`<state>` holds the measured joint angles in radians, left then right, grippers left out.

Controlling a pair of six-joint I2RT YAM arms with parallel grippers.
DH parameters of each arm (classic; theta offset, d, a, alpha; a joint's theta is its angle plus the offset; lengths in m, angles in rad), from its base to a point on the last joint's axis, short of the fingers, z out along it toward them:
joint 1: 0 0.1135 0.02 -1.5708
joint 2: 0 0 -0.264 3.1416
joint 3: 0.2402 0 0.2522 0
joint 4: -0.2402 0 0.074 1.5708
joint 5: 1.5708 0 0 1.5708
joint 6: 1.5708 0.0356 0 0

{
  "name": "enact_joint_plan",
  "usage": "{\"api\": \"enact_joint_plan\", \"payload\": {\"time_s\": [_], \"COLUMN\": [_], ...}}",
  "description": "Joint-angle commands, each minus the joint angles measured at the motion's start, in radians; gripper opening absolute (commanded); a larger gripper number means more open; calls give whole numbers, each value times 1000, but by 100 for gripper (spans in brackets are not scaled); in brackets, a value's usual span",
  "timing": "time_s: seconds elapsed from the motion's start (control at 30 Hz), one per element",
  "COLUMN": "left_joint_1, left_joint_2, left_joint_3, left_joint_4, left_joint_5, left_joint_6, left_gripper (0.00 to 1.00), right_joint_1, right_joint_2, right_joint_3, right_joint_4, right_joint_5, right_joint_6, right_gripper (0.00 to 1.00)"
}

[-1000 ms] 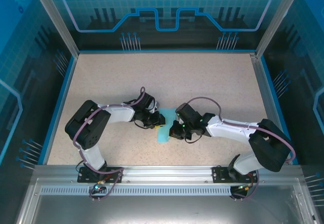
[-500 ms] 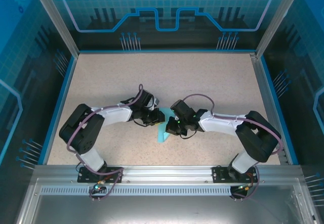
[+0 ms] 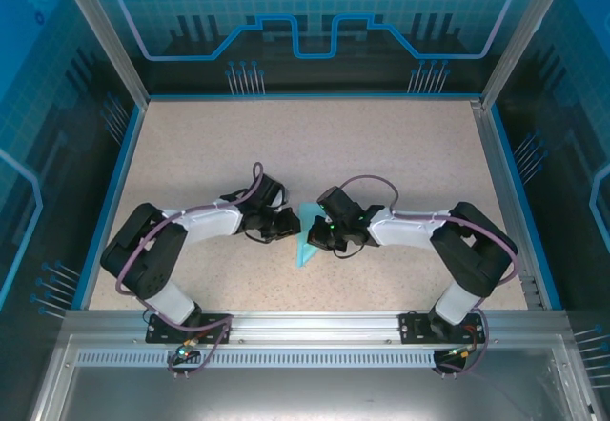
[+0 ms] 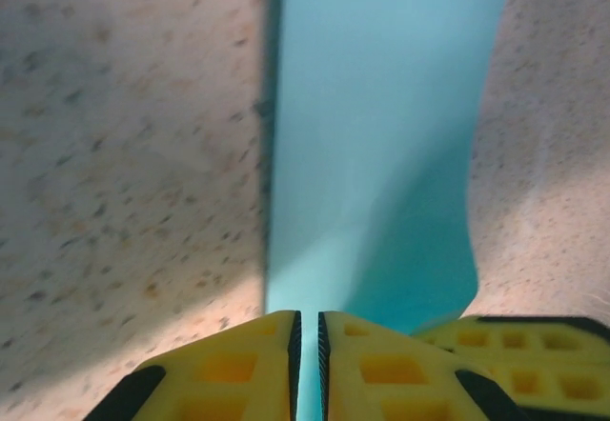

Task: Fold a paper plane with a square sheet of paper (pick it up from the middle)
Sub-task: Third fold the triangle at the center of the table.

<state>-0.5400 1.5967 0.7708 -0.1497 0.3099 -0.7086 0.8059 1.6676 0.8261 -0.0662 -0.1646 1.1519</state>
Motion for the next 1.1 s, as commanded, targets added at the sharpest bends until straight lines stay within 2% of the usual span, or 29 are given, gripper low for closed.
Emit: {"api": "enact_joint_plan", "payload": {"time_s": [0.0, 0.23, 0.63, 1.07], "left_joint_1": [-10, -10, -29, -62], "left_joint_2": [-59, -101, -177, -177], "left_joint_3": [-28, -73, -151, -195], "left_joint_4": [-34, -33, 15, 93], "left_joint_5": [-36, -27, 61, 108], "left_joint_6": [-11, -28, -62, -84], "left_gripper": [15, 15, 15, 15], "right_joint_1": [-10, -11, -11, -21], "right_joint_2": [22, 53, 82, 93], "right_joint_3": [6, 6, 5, -2], "right_joint_4": [29, 74, 106, 144], "right_joint_5": [14, 16, 17, -3], "right_joint_6": [8, 7, 4, 9], "right_gripper": [0, 0, 0, 0]}}
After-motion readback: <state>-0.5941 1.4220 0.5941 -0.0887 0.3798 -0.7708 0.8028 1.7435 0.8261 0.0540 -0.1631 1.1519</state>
